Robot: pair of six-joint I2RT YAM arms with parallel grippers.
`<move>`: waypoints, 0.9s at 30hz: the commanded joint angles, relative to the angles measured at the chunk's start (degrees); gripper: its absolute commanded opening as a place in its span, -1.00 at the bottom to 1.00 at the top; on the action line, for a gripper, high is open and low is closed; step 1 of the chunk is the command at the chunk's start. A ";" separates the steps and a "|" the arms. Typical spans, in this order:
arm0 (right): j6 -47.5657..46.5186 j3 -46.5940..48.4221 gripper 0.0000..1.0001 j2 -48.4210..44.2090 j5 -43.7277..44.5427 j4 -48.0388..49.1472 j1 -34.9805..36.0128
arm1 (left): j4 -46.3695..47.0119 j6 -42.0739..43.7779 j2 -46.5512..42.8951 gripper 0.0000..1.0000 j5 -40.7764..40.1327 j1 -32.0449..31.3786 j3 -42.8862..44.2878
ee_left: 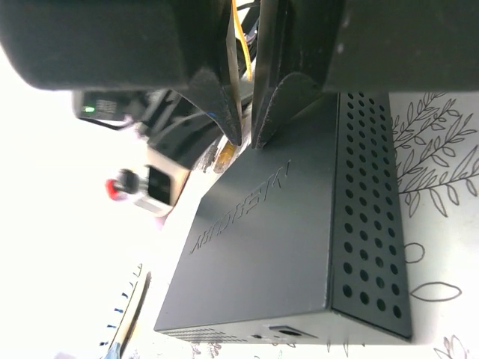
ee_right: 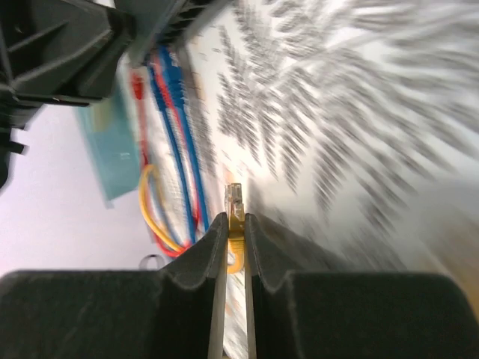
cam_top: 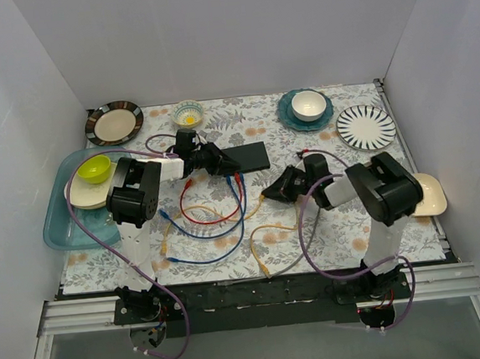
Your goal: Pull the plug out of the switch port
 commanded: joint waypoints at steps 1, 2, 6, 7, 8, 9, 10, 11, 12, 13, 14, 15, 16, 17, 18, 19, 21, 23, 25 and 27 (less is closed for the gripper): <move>-22.25 -0.98 -0.97 -18.11 9.56 -28.74 -5.48 | -3.50 1.92 -3.40 -0.76 -2.69 0.93 -0.20; -25.01 -0.63 -0.97 -20.26 13.33 -32.18 -5.92 | -3.51 1.92 -3.58 -0.76 -2.78 0.93 -0.29; -29.61 2.17 -0.13 -25.98 14.68 -36.26 -5.58 | -3.24 2.01 -4.10 -0.74 -3.13 1.11 -0.38; -29.09 2.97 0.03 -26.51 15.21 -35.91 -5.14 | -3.33 2.18 -4.28 -0.74 -3.22 1.11 -0.46; -29.00 4.19 0.21 -26.26 16.60 -35.65 -3.74 | -3.33 2.27 -4.37 -0.74 -3.40 1.11 -0.47; -28.91 5.42 0.26 -25.82 16.79 -34.43 -2.94 | -3.50 2.36 -4.46 -0.73 -3.40 1.11 -0.47; -28.56 8.57 0.29 -23.73 16.62 -34.07 -2.15 | -3.51 2.45 -4.72 -0.72 -3.57 1.02 -0.64; -28.21 10.34 0.31 -22.23 15.84 -33.54 -0.93 | -3.51 2.53 -4.81 -0.72 -3.75 1.11 -0.73; -27.77 11.92 0.31 -20.47 14.96 -32.93 -0.39 | -3.51 2.53 -4.98 -0.71 -3.84 1.11 -0.82; -26.63 14.99 0.31 -16.71 13.56 -31.79 0.05 | -3.42 2.53 -5.07 -0.71 -4.01 1.11 -1.17; -25.75 16.32 0.29 -14.50 10.32 -30.47 1.01 | -3.42 2.36 -5.33 -0.71 -4.19 1.11 -1.34; -23.74 17.99 0.26 -12.13 8.81 -28.98 1.37 | -3.33 2.27 -5.51 -0.71 -4.27 1.11 -1.43; -22.77 20.70 0.24 -7.40 7.40 -28.44 1.72 | -3.24 2.18 -5.60 -0.71 -4.36 1.11 -1.87; -21.71 21.95 0.14 -5.10 4.61 -27.83 2.24 | -3.24 2.18 -5.86 -0.70 -4.45 1.11 -2.13; -19.18 22.74 0.09 -3.16 3.79 -26.52 2.51 | -3.33 2.27 -5.95 -0.70 -4.80 1.11 -2.22; -17.76 22.58 0.06 -0.53 3.35 -25.11 2.69 | -3.50 2.27 -6.04 -0.70 -4.89 1.11 -2.31; -14.08 22.22 0.00 2.12 2.03 -20.28 2.86 | -3.77 2.62 -6.21 -0.70 -5.15 1.11 -2.14; -13.09 22.92 -0.04 3.45 1.85 -19.39 3.22 | -4.21 2.88 -6.13 -0.70 -5.16 1.19 -1.70; -12.65 23.63 -0.04 4.86 1.85 -19.56 3.48 | -4.47 3.24 -6.04 -0.70 -5.33 1.19 -1.26; -12.04 24.16 -0.04 5.91 2.29 -19.56 3.48 | -4.56 3.41 -5.86 -0.70 -5.24 1.19 -0.73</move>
